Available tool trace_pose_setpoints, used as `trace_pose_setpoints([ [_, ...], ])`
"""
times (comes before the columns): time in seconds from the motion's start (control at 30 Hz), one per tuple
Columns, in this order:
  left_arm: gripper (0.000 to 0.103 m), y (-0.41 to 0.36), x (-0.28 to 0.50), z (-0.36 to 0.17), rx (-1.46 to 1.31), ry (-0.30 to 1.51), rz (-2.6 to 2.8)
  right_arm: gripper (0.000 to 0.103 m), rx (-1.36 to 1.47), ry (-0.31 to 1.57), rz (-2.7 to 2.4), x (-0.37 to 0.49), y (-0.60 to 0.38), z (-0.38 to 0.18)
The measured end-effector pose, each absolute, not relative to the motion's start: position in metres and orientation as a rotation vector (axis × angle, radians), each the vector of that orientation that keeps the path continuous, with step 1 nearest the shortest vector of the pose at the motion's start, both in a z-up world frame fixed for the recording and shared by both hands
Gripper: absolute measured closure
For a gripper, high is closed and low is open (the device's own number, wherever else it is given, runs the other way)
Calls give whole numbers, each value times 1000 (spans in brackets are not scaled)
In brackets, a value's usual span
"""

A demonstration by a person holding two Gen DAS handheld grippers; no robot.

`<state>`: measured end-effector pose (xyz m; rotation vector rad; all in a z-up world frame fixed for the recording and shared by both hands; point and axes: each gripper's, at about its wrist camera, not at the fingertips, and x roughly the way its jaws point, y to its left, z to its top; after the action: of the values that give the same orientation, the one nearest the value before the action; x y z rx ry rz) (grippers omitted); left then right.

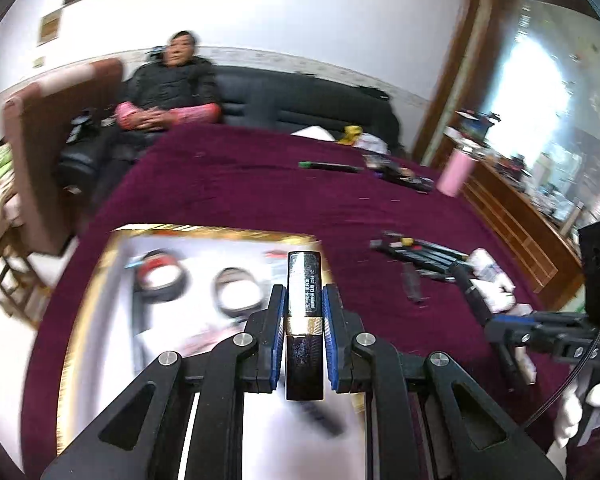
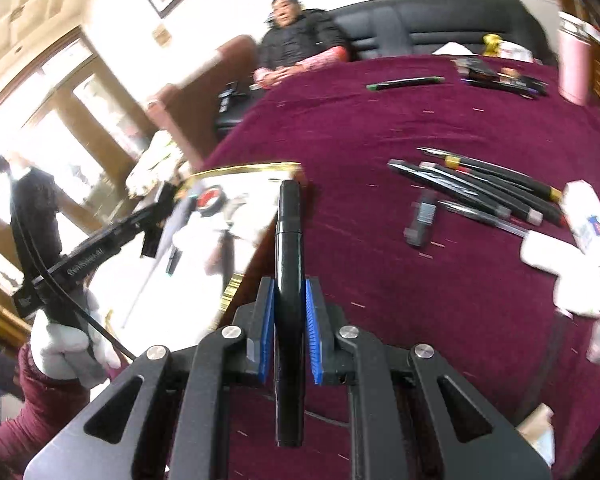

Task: Organize objects
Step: 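Carry both markers into the white tray and open both tools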

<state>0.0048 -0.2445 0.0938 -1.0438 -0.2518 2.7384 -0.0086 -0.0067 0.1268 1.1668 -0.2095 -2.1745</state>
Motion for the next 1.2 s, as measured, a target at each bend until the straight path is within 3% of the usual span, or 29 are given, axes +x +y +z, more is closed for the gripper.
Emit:
trace_pose_setpoints([
  [0.23,89,-302,-1,58,-1206,-310,2773,90,1229,-239,-1986,-32,-91,112],
  [0.7,89,-311,-27,17,-1509,-330,2606,90,1429,-227,-1903,-52,-165,56],
  [1.07,87,-323,-20,24,-1457,-436,2629,90,1453,-127,-1939,-40,-177,58],
  [1.2,72,-331,-16,32,-1411,-482,2643,86,1450,-123,-1935,-43,-181,57],
])
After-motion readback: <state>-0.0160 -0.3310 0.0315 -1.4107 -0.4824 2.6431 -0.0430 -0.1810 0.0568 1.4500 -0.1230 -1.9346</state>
